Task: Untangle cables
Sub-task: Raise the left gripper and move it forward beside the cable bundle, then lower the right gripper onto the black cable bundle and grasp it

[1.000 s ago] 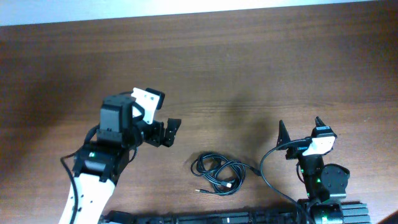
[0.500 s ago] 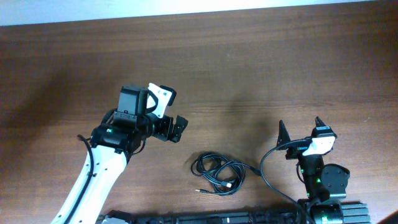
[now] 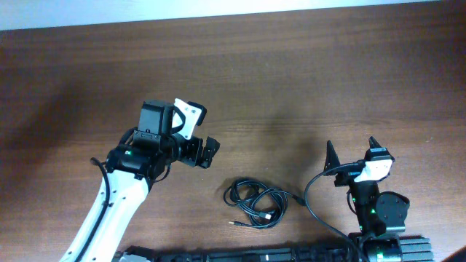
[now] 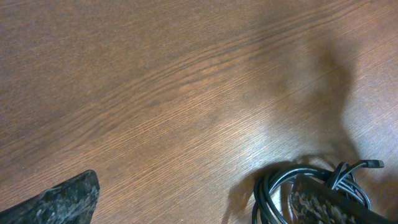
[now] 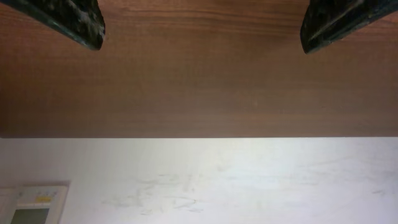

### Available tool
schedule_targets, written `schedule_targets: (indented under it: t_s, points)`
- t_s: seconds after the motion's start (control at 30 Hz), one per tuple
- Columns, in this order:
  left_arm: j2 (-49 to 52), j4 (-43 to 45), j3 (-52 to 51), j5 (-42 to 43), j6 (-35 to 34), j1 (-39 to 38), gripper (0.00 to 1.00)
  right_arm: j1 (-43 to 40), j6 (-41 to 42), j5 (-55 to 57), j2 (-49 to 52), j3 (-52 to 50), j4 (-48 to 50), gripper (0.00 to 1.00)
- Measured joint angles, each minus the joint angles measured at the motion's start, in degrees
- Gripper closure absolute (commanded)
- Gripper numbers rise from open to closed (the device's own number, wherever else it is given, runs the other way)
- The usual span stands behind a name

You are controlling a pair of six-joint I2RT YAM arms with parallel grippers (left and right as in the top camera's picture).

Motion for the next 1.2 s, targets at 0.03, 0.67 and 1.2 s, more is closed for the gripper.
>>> schedule_targets:
  t_s: [0.03,0.67,1.2]
  points:
    - [0.0,0.0,0.0,0.0,0.0,0.0,0.01,0.0,0.0,0.0,0.0,0.0,0.0,0.01]
    - [0.0,1.11,0.0,0.0,0.0,0.0,0.01,0.0,-0.02,0.0,0.0,0.0,0.0,0.01]
    - [0.0,1.05,0.0,0.02,0.0,0.0,0.01,0.0,1.7,-15.47,0.26,4.17,-4.66,0.01]
